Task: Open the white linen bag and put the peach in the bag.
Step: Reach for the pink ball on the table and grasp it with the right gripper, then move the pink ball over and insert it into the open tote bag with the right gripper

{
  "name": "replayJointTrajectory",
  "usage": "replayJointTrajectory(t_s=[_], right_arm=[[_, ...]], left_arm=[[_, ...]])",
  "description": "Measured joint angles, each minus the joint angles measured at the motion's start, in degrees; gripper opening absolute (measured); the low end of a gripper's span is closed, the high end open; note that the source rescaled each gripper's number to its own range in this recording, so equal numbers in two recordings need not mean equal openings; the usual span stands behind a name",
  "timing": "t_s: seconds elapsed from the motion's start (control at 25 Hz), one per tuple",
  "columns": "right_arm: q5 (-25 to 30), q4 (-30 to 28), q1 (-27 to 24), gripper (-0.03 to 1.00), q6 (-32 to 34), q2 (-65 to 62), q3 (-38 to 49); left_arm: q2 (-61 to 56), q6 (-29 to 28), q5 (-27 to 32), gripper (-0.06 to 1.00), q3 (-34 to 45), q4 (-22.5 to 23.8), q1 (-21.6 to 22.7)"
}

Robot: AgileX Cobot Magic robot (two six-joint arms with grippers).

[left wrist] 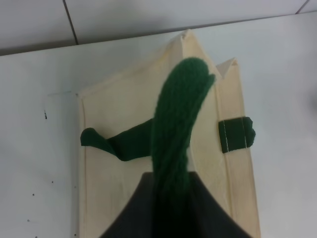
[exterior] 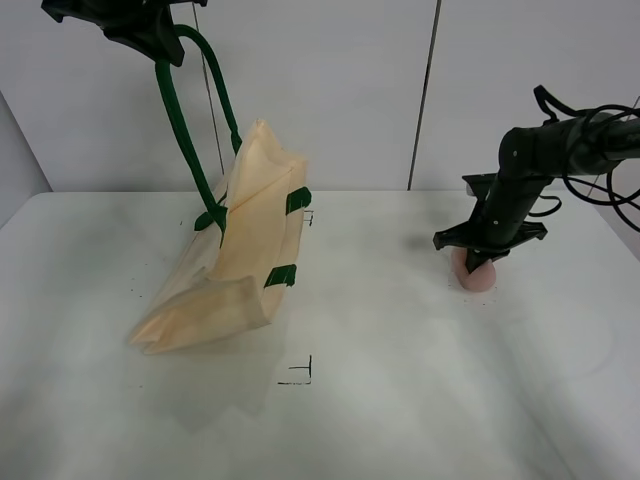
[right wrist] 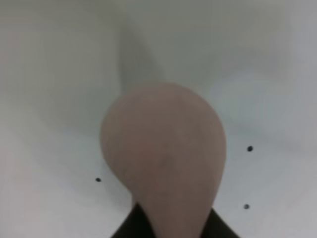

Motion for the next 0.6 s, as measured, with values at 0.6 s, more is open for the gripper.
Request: replayJointTrajectory(t_s=[0.6], right_arm=[[16.1,24.2,1.5,0.0,-12.2,-9.6,-24.6]], left_arm=[[0.0,0.1,0.0,0.0,0.0,0.0,0.0]])
